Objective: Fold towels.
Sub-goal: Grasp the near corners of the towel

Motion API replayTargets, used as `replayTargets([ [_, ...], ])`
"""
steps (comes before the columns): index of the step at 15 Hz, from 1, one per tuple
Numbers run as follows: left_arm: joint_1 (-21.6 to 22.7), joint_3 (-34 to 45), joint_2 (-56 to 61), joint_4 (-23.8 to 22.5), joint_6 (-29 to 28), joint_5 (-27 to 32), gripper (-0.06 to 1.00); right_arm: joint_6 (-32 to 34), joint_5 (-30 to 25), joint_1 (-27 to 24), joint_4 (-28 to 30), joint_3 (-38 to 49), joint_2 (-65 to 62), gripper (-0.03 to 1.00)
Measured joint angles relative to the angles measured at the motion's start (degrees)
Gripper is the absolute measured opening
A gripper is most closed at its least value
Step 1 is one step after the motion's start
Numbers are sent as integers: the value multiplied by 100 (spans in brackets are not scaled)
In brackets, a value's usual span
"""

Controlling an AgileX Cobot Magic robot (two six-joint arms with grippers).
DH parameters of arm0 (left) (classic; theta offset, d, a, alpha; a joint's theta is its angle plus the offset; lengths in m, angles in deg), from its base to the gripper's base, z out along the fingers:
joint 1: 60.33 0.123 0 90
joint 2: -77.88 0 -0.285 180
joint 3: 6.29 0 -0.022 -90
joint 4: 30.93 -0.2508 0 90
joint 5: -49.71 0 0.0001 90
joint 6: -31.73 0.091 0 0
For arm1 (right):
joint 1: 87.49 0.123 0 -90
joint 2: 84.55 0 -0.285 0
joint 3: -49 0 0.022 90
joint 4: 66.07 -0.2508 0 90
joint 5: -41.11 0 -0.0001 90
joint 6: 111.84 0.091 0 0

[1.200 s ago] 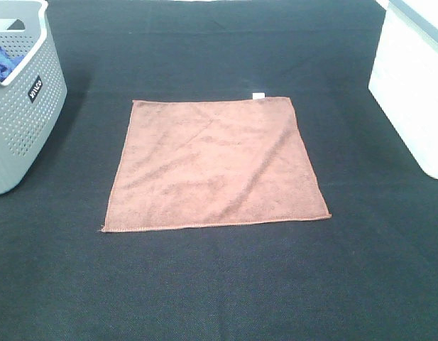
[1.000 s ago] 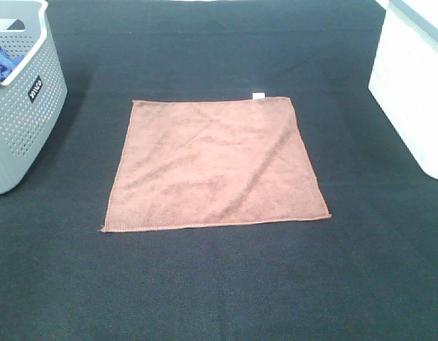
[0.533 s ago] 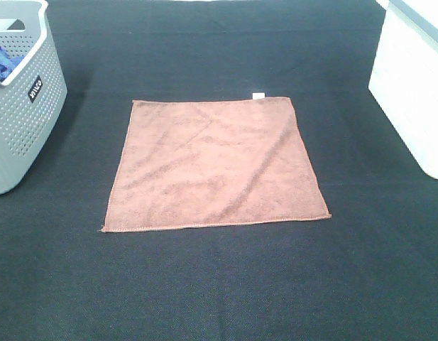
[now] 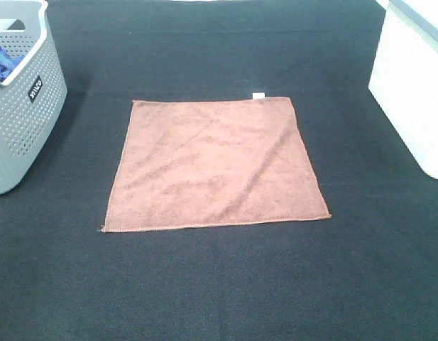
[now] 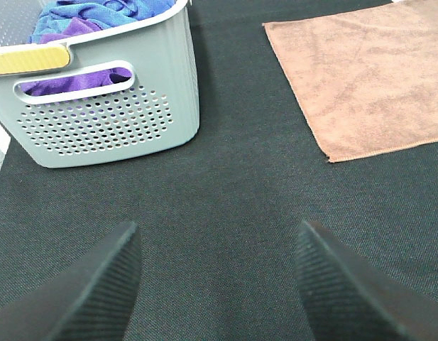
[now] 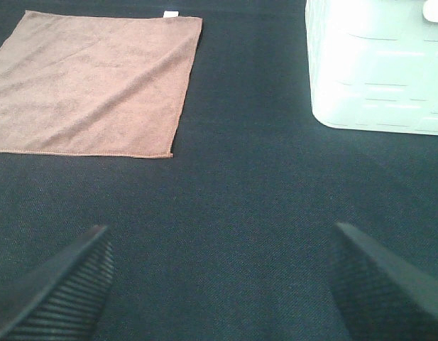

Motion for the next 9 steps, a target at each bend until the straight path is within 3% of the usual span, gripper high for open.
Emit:
replayTargets([
  [9, 0, 0, 0, 0, 0, 0, 61, 0, 0, 0, 0, 0, 0, 78],
])
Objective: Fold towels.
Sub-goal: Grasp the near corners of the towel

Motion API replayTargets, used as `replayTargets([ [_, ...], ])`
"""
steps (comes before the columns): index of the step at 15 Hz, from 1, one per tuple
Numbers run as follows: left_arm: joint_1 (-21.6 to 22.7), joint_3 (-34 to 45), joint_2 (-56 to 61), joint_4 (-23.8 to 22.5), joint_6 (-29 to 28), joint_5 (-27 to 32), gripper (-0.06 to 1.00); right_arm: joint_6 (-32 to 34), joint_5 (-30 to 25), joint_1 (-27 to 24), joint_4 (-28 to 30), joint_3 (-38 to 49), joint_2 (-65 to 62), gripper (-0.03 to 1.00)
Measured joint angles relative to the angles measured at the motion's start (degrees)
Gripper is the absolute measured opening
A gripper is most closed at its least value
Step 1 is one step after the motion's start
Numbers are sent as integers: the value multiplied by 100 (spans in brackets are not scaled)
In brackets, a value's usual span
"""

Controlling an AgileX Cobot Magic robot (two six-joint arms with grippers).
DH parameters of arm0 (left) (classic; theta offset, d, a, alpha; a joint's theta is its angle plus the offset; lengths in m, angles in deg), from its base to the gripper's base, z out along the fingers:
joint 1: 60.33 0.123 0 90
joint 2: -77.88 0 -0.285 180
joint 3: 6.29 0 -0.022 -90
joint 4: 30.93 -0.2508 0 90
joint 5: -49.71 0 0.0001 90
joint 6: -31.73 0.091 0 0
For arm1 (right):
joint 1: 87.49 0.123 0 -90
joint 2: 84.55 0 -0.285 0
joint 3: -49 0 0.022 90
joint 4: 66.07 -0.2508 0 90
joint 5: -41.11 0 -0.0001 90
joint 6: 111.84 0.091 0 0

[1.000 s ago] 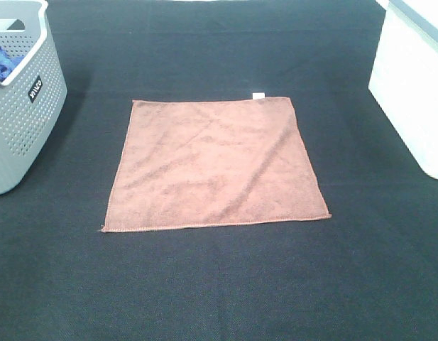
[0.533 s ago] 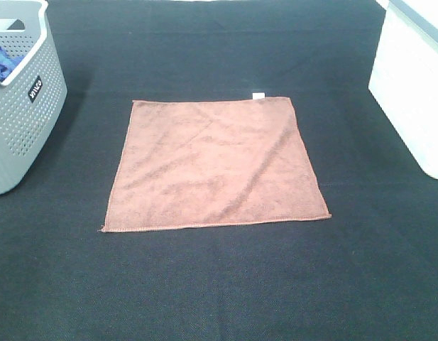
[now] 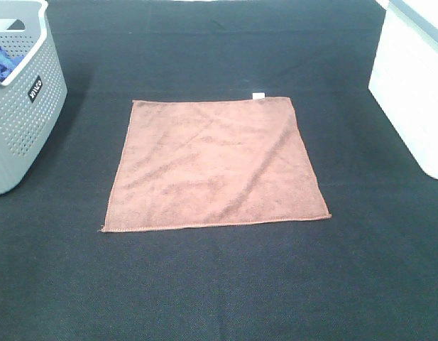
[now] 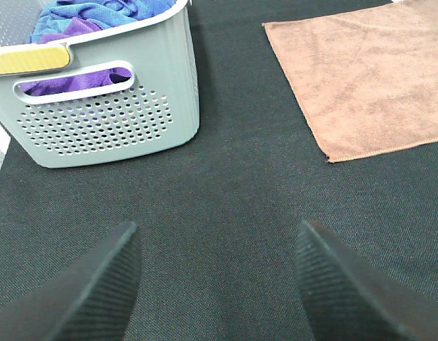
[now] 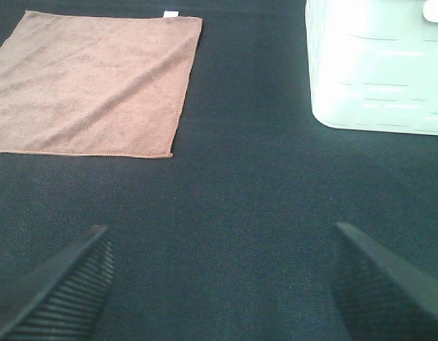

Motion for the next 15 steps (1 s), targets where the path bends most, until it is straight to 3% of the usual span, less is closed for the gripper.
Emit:
replayTargets([
  [15, 0, 0, 0, 0, 0, 0, 61, 0, 0, 0, 0, 0, 0, 78],
])
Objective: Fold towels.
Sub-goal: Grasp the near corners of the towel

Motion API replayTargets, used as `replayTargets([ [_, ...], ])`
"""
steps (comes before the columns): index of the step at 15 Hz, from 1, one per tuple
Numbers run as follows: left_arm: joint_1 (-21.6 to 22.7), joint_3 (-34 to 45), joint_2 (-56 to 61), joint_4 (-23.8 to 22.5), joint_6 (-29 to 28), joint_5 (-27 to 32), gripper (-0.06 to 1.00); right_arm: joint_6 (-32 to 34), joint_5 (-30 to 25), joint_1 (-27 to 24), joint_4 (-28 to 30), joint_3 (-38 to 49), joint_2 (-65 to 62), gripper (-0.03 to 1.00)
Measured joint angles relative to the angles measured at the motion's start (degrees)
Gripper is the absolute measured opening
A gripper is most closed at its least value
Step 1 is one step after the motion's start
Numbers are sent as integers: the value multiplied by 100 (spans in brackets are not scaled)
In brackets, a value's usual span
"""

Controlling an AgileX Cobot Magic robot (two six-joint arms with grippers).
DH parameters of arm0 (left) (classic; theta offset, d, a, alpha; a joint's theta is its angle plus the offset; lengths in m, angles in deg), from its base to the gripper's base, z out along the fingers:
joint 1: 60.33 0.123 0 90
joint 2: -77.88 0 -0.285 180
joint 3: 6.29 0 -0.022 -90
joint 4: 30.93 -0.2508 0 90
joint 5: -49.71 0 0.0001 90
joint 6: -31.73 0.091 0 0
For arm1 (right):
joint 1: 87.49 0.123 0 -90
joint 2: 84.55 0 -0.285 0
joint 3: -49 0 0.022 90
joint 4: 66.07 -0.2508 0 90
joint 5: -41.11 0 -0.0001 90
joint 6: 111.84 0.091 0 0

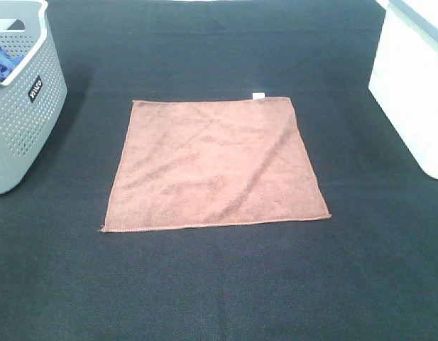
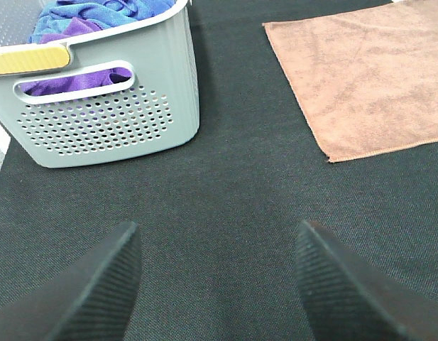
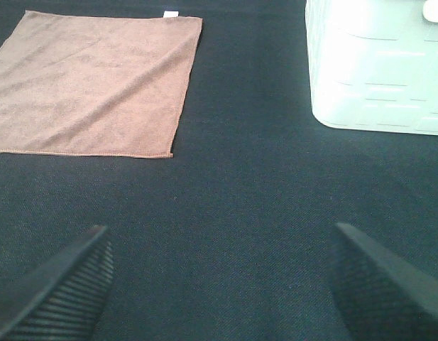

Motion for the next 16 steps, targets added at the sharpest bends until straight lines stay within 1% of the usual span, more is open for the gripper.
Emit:
replayTargets([
  [16, 0, 0, 0, 0, 0, -6, 61, 0, 0, 0, 0, 0, 0, 78],
])
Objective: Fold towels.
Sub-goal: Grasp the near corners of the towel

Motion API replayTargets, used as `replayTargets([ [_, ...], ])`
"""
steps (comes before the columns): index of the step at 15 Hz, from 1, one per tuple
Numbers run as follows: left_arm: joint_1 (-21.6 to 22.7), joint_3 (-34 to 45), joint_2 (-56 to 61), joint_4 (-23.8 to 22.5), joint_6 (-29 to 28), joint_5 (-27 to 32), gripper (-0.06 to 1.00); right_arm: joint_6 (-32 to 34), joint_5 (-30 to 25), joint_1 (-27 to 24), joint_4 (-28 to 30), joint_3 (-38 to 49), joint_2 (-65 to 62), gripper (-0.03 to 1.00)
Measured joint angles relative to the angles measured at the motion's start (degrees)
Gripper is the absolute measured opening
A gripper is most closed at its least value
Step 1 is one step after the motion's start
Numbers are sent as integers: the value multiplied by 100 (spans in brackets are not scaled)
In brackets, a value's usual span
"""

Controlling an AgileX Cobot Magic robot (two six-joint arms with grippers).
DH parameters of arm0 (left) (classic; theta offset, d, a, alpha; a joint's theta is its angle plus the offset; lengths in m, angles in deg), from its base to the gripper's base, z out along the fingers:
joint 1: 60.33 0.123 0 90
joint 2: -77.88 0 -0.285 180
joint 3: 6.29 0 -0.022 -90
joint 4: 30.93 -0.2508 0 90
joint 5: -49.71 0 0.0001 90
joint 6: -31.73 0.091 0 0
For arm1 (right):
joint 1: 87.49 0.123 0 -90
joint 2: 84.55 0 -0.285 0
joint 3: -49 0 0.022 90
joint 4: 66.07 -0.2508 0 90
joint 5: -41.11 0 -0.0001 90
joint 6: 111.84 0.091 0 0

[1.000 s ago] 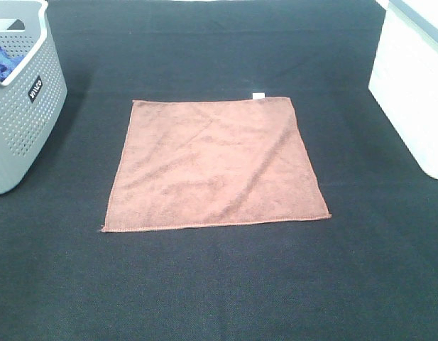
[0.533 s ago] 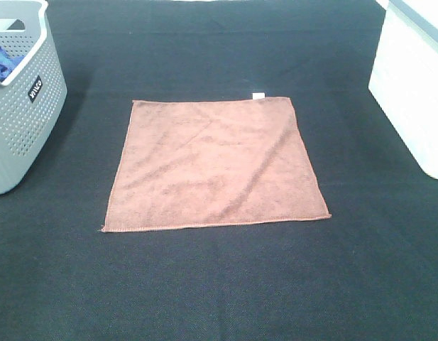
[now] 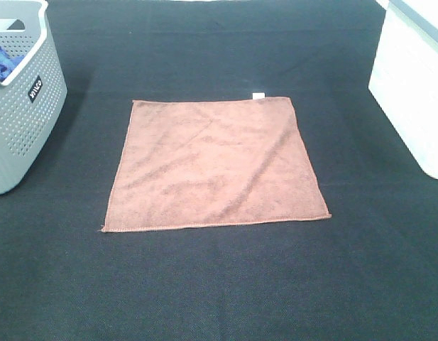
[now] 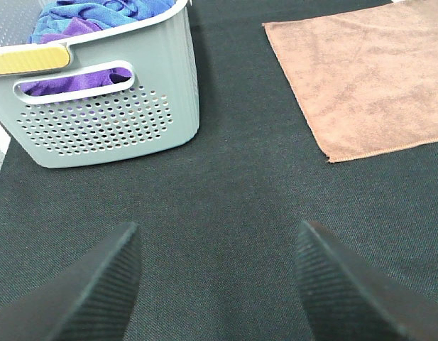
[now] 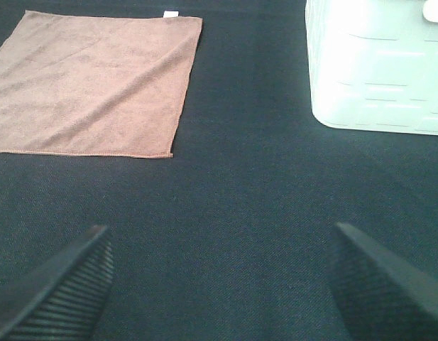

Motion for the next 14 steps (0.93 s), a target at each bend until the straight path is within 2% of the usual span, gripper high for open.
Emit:
replayTargets([
  [1, 0, -57, 0, 0, 0, -183, 61, 0, 0, 0, 6, 0, 0, 78],
  [3, 0, -103, -126, 23, -23, -974, 61, 74, 132, 0, 0, -52, 246, 78],
  [5, 0, -103, -510, 195, -52, -1616, 61, 264, 556, 0, 0, -172, 911, 78],
  [6, 0, -103, -1014, 378, -63, -1908, 61, 309, 796, 0, 0, -344, 1673, 78],
  [8, 0, -103, -1398, 521, -63, -2034, 61, 309, 865, 0, 0, -487, 2172, 78],
  [11, 0, -103, -2871, 1272, -57, -2257, 61, 315, 888, 0, -6, -945, 3707, 78],
  [14, 0, -109, -4807, 2217, 63, -2538, 61, 332, 905, 0, -109, -1341, 5168, 78],
])
